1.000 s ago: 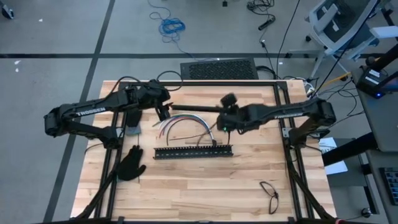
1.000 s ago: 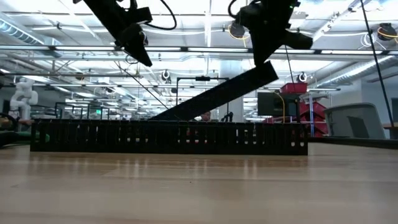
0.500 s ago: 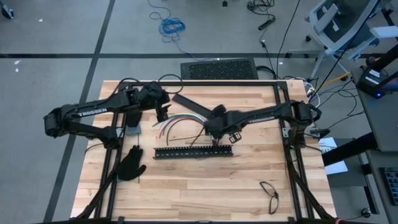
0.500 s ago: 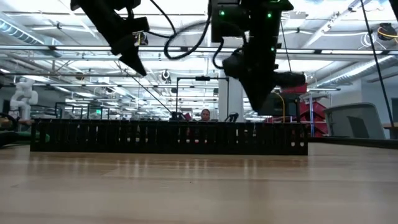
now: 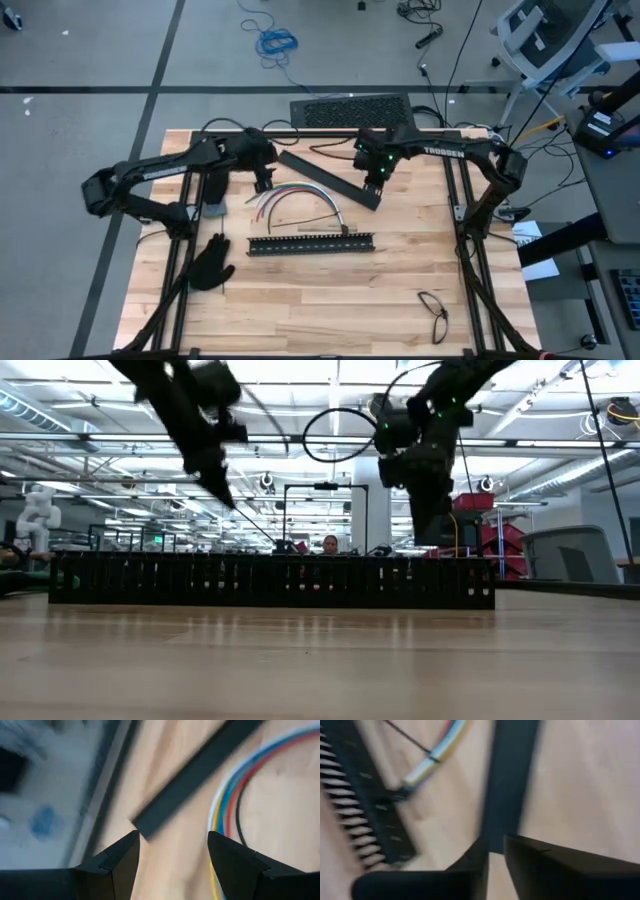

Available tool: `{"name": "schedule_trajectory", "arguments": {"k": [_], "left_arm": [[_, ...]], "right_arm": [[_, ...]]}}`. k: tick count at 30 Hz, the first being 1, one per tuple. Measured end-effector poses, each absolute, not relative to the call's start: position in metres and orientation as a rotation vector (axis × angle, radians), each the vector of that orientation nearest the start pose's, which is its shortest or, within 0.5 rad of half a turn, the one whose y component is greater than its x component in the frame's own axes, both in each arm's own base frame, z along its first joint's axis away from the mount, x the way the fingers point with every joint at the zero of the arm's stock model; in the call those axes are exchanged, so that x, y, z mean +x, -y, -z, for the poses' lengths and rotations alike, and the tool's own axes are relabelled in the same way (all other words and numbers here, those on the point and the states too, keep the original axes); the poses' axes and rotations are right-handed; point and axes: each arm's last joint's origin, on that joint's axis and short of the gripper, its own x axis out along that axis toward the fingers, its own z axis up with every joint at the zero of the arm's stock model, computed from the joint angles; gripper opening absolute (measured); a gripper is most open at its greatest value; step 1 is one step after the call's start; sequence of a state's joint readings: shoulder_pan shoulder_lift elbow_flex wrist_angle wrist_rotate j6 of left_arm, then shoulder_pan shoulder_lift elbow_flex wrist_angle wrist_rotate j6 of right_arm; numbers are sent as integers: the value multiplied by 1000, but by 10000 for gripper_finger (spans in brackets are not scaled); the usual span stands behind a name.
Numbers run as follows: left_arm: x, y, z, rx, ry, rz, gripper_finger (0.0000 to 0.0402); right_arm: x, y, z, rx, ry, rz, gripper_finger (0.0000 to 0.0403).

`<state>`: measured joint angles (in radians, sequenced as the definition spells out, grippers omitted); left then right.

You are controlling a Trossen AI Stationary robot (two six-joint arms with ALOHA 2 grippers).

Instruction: Ziptie cables

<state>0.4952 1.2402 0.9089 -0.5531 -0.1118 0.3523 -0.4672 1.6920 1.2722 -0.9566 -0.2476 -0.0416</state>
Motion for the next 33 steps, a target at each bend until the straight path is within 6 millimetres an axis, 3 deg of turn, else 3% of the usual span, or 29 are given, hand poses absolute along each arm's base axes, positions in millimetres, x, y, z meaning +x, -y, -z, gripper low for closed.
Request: {"name": "schedule_trajectory", "arguments": {"k": [5,8,11,14,22,26,33], "left_arm": [[234,-135,-219,-72,-1172,-257,231],[253,-143,-213,-81,-1206,-234,231],[272,-153,-219,-57,-1185,-251,231],[285,-159,-231,-12,-1153,-256,231],[283,-160,-246,83,-1230,-248,231],[280,-158,-245,78,-1260,-243,231],[279,-158,-244,72,-1278,-237,231]], "right_arm": [[288,118,-201,589,-1266,10,123],[288,103,-191,533,-1303,-37,160],[288,97,-187,424,-1334,-9,179],[289,102,-185,300,-1341,97,178],[283,142,-186,308,-1259,362,145],[278,154,-186,354,-1244,387,137],[283,154,-186,425,-1184,335,135]]}}
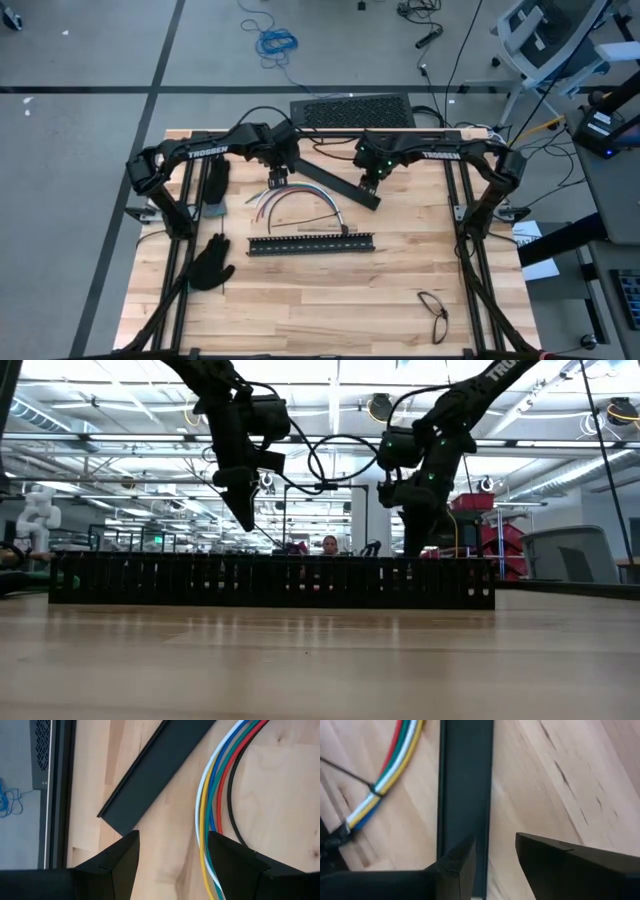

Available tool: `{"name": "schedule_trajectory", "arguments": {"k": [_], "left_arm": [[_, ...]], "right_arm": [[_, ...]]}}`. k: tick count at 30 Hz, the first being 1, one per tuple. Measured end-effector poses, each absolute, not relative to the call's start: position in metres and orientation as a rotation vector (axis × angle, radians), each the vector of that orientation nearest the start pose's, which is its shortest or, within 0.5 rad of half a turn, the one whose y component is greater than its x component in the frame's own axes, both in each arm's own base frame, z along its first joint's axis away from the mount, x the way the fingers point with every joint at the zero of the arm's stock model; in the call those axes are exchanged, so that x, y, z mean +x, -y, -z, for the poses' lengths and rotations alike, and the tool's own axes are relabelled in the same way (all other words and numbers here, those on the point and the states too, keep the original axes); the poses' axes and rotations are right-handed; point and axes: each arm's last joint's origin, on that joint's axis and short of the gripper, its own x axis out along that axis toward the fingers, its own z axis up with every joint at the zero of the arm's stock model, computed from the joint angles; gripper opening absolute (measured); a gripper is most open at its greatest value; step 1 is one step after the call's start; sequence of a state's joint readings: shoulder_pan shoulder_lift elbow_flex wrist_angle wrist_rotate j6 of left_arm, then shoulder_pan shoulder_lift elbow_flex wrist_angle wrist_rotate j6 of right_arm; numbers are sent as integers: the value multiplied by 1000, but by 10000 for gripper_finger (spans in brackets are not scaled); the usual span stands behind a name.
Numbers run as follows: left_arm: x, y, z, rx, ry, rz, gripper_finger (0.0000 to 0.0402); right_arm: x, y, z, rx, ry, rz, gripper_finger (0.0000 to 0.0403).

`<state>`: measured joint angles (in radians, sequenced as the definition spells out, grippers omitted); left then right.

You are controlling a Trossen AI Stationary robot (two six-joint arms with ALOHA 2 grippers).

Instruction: Ziptie cables

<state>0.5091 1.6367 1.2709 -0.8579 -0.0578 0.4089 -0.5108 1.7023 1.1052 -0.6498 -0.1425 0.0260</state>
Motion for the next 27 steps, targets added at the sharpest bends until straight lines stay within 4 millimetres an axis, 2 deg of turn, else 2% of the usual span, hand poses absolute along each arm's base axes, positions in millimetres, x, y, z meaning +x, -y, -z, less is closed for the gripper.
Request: {"name": "schedule_trajectory", "arguments": {"k": [2,8,17,19,23,27], "left_arm": [[279,-158,-244,73,-1277,-238,231],[279,-158,-244,72,-1276,-239,231],[277,-157,-244,67,-1296,-233,231],[277,-157,-244,67,-1296,-234,231],[277,-157,-244,66,-1300,-234,231],[275,-156,-243,58,-1322,-227,231]], "right_arm": [[285,154,-180,434,-1191,345,135],[291,157,-144,484,-1307,354,135],[295,154,-139,478,-1317,373,129],[295,155,-134,465,-1342,377,106],[299,154,-120,460,-1384,364,20],[301,150,-117,407,-1404,337,5]]}}
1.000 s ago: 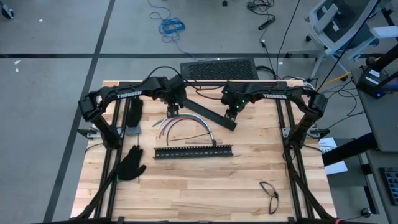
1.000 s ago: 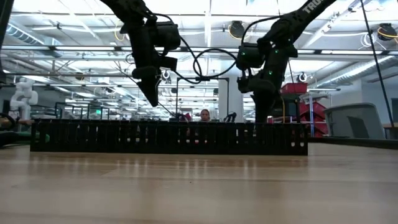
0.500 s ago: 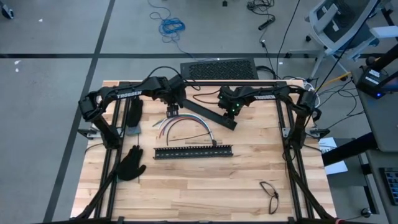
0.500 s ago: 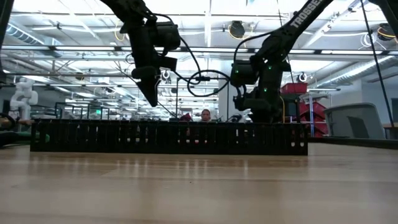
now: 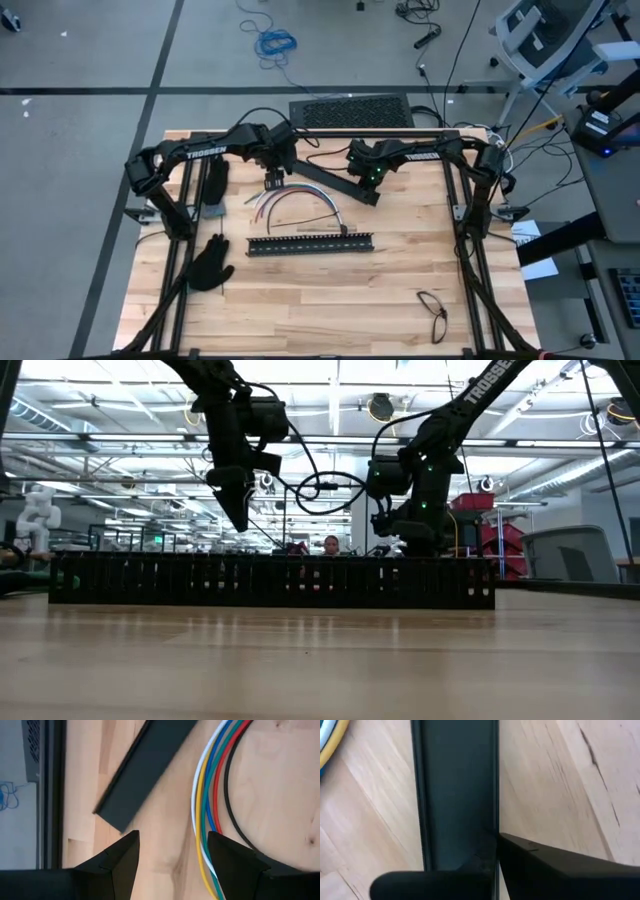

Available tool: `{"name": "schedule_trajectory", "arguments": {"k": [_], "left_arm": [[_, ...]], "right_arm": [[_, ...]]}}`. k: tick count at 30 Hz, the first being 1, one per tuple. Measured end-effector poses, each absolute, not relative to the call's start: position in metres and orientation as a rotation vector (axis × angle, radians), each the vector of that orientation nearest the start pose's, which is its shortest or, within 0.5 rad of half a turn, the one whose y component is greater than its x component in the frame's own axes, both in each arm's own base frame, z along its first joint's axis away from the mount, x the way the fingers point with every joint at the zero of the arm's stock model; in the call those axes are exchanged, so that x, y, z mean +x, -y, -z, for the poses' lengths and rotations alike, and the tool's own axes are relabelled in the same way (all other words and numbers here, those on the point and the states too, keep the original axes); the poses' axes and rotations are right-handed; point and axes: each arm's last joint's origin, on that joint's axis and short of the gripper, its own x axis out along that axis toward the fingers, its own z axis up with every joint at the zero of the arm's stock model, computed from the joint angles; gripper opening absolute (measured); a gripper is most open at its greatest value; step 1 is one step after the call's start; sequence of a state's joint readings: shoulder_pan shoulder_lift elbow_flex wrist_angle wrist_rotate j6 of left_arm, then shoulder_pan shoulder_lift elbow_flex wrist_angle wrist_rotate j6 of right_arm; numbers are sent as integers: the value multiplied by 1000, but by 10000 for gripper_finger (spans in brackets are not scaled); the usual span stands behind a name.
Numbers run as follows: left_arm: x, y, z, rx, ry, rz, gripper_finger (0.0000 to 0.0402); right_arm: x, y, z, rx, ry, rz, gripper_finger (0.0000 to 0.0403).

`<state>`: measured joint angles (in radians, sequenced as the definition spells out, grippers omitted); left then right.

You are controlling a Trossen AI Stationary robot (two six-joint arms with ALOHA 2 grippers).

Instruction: Ziptie cables

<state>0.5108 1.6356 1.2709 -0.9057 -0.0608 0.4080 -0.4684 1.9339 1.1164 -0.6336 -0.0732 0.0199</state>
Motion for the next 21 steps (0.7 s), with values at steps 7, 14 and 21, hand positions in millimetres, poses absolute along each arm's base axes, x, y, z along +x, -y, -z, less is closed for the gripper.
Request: {"name": "schedule_trajectory", "arguments": {"k": [7,14,21], "left_arm": [[265,-160,-254,115,-1309,-204,231],[248,-174,-286,206,-1142,-290,231],[245,-173,-298,185,-1011,-208,231]], "right_arm": [[280,136,-154,318,-1463,317,2],[252,123,-218,174,-1392,413,0],[249,106,-267,124,-1203,473,1]]}}
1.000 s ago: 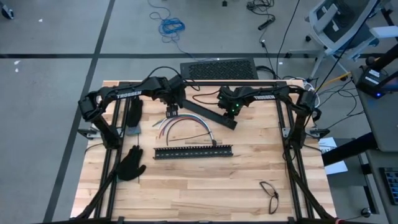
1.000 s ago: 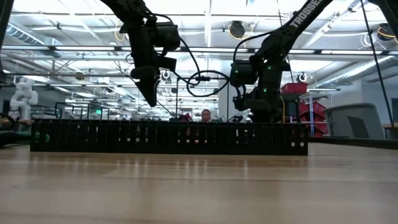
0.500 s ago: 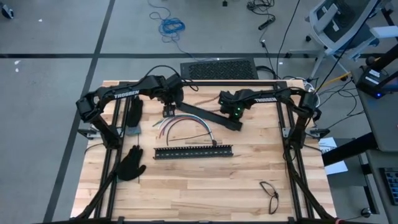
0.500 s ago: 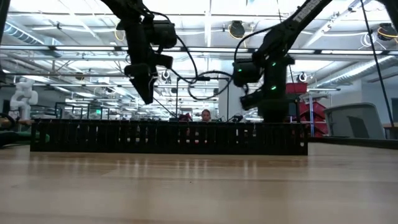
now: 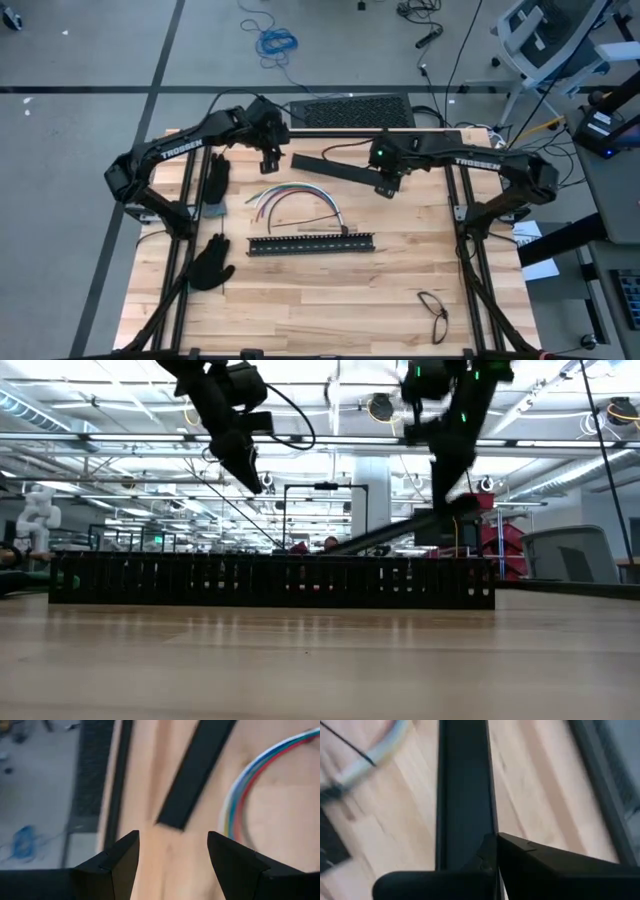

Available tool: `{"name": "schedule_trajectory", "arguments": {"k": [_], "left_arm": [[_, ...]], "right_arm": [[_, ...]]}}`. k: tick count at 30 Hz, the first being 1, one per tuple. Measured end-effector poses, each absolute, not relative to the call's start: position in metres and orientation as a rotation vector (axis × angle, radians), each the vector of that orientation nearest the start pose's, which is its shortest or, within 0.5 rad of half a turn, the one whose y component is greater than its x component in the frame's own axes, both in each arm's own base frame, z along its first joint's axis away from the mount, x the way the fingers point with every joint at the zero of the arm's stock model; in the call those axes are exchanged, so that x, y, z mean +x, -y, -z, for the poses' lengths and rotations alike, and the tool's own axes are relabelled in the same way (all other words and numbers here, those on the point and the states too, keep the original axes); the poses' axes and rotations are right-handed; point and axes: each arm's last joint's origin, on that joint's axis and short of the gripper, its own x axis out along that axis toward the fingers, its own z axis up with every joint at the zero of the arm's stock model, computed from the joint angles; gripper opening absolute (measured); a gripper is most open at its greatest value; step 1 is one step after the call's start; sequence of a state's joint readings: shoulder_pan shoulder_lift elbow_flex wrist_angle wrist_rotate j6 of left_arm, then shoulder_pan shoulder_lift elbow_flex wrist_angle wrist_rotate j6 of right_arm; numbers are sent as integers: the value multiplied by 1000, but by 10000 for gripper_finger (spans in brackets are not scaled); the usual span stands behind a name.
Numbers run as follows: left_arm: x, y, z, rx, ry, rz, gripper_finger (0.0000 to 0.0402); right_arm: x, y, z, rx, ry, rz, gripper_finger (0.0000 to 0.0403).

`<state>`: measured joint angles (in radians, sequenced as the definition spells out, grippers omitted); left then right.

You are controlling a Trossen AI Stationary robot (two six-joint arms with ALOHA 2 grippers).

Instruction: Ziptie cables

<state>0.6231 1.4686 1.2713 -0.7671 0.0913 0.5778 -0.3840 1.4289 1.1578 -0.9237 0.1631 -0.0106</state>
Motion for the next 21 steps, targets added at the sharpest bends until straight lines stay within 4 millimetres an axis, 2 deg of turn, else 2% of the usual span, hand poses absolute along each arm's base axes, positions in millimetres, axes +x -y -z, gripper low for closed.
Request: {"name": "schedule_trajectory", "arguments": {"k": [6,9,15,21], "left_arm": [[248,-168,-298,-26,-923,-143,231],[246,-168,-298,-48,-935,-153,231],[244,-168,-298,-16,-946,-127,231],[251,-166,-302,-71,-809,5,231]], "right_arm": [[264,96,-313,68,-1046,465,1],[267,92,-331,55,-996,454,1],[271,82,-353,7,-937,408,1],[274,71,-358,-20,-917,367,1]]}}
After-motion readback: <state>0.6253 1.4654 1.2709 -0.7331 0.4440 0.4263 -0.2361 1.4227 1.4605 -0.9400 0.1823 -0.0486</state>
